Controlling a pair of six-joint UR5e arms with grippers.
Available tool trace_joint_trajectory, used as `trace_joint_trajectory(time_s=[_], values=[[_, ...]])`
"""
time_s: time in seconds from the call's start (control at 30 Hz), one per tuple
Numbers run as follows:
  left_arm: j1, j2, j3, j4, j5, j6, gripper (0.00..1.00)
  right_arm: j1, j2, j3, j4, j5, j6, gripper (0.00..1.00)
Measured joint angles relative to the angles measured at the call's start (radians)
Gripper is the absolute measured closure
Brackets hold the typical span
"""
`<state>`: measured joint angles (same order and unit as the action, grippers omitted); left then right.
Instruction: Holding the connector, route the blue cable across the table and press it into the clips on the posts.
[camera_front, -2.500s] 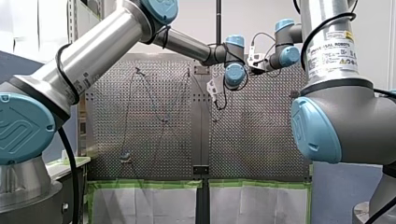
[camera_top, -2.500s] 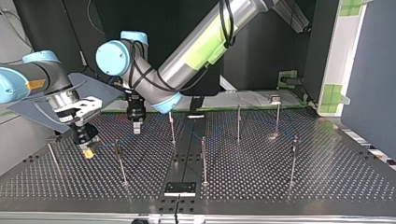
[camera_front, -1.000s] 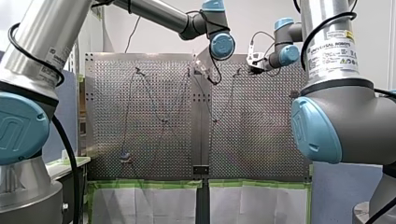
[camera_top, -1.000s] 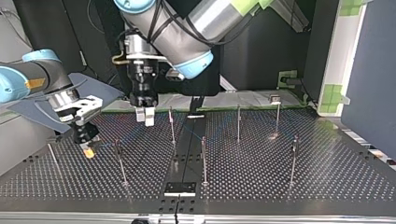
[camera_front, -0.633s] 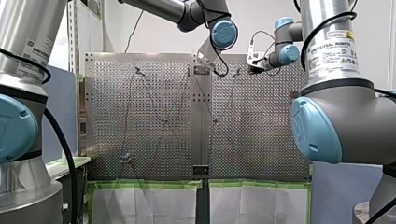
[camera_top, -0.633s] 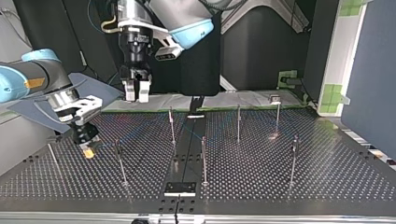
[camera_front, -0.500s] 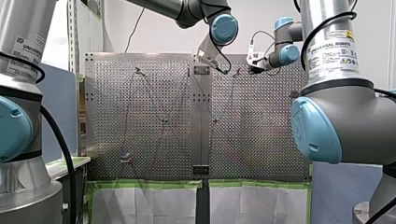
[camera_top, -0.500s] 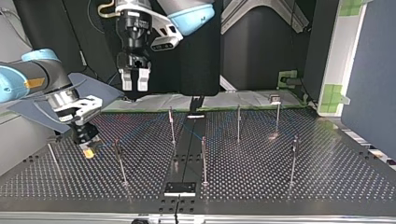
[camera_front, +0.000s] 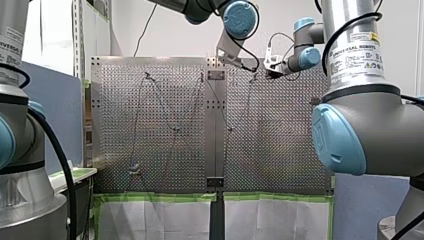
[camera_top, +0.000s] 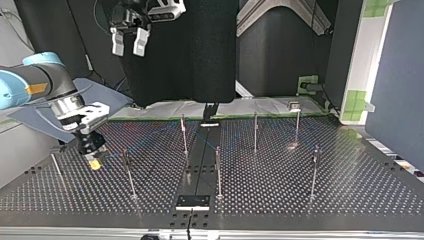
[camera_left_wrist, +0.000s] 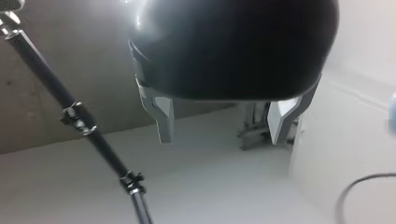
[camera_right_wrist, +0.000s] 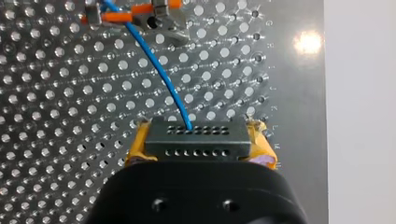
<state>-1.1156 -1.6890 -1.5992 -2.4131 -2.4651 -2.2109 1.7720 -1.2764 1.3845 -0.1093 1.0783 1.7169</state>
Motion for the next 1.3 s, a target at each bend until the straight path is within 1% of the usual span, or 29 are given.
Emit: trace_joint_trajectory(time_s=[0.1,0.27,0.67,0.9,1.2,1.3], values=[[-0.003,-0.019,-0.024,0.023,0.019,0.011,0.0,0.001,-0.001,0.0,0.0,-0.001,0.001,1.0],[0.023,-0.054,-0.06,0.06,0.054,0.043,0.0,0.001,-0.004,0.0,0.0,-0.002,0.004,1.0],[0.116,-0.148,-0.155,0.155,0.148,0.137,0.0,0.0,-0.007,-0.002,-0.001,-0.003,0.006,1.0],[0.178,-0.205,-0.217,0.217,0.21,0.198,0.0,-0.002,-0.007,-0.002,-0.001,-0.003,0.006,1.0],[0.248,-0.215,-0.286,0.286,0.279,0.252,0.0,-0.004,-0.007,-0.002,0.0,-0.002,0.006,1.0],[0.27,-0.215,-0.308,0.308,0.301,0.261,0.0,-0.004,-0.007,-0.002,0.0,-0.003,0.006,1.0]])
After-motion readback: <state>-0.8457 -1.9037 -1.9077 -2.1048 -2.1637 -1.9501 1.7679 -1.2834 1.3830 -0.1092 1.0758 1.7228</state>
